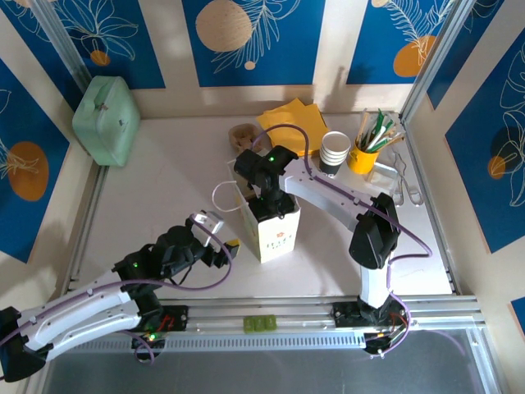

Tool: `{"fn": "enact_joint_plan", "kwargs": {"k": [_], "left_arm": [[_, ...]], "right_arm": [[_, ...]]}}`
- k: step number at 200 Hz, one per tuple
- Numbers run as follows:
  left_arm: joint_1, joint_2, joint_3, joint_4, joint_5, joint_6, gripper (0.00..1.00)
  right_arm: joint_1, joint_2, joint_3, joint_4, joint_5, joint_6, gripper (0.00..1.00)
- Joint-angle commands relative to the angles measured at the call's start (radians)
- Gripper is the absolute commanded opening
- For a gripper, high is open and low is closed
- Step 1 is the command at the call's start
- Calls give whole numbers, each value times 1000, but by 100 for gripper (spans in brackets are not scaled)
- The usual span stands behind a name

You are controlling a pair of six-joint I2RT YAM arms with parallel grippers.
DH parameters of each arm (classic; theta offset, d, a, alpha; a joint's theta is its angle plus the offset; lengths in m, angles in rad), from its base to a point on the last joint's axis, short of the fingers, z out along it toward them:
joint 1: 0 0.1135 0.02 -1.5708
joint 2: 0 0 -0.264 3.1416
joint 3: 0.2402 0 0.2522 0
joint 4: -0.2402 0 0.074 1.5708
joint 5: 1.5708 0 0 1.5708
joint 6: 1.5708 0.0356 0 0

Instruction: Pack the takeout coffee

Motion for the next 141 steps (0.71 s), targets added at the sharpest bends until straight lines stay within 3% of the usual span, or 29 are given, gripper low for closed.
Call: {"fn": "enact_joint_plan", "kwargs": {"k": [1,141], "left_arm": [[-6,-10,9,-4,-11,2,95],[-7,-2,6,7,-8,1,95]], "right_arm": [[0,-1,-8,-1,-8,19,64],[0,5,-13,7,-26,15,64]]}}
